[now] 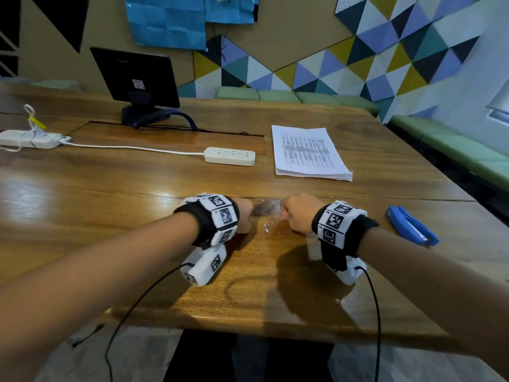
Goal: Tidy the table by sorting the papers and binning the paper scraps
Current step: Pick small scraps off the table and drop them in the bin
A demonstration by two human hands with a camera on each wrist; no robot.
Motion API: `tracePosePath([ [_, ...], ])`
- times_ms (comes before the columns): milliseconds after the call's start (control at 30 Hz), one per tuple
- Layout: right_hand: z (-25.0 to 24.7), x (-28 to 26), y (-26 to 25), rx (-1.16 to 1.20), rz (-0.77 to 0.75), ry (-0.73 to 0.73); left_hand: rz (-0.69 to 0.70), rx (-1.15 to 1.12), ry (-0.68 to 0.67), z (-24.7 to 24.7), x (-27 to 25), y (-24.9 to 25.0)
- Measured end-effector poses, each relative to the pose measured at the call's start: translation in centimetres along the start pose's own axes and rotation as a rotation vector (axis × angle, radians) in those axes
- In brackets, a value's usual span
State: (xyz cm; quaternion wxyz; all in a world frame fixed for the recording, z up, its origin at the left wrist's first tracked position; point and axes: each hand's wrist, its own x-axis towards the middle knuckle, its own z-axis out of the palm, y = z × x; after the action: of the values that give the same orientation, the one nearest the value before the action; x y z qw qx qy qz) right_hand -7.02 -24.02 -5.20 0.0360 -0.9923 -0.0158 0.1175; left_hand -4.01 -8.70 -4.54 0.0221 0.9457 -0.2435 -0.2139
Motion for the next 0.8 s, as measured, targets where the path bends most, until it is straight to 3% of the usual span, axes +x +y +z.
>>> tracePosePath([
  [100,0.5,0.1,-0.6,0.008,-0.051,-0.034,0.034,0.011,0.035,0.1,0.6,2.2],
  [233,0.2,0.8,-0.1,0.187,-0.076,-0.073,0.108,-0.191,0.056,0.1,1.1,2.1],
  [367,0.1,1.4,1.9,0.214,-0.009,-0.019,0.049,-0.266,0.198,0.2,0.9,0.3],
  [467,0.4,1.1,1.6,0.281,-0.046,-0.048,0.013,-0.226,0.17,0.1,0.9,-0.4],
  [600,0.5,0.8,0.4,0.304,-0.142,-0.066,0.074,-0.126,0.111,0.5,1.2,0.7],
  [800,-0.2,0.4,0.5,0.226,-0.218,-0.039,0.046,-0.137,0.175,-0.8,1.0,0.1],
])
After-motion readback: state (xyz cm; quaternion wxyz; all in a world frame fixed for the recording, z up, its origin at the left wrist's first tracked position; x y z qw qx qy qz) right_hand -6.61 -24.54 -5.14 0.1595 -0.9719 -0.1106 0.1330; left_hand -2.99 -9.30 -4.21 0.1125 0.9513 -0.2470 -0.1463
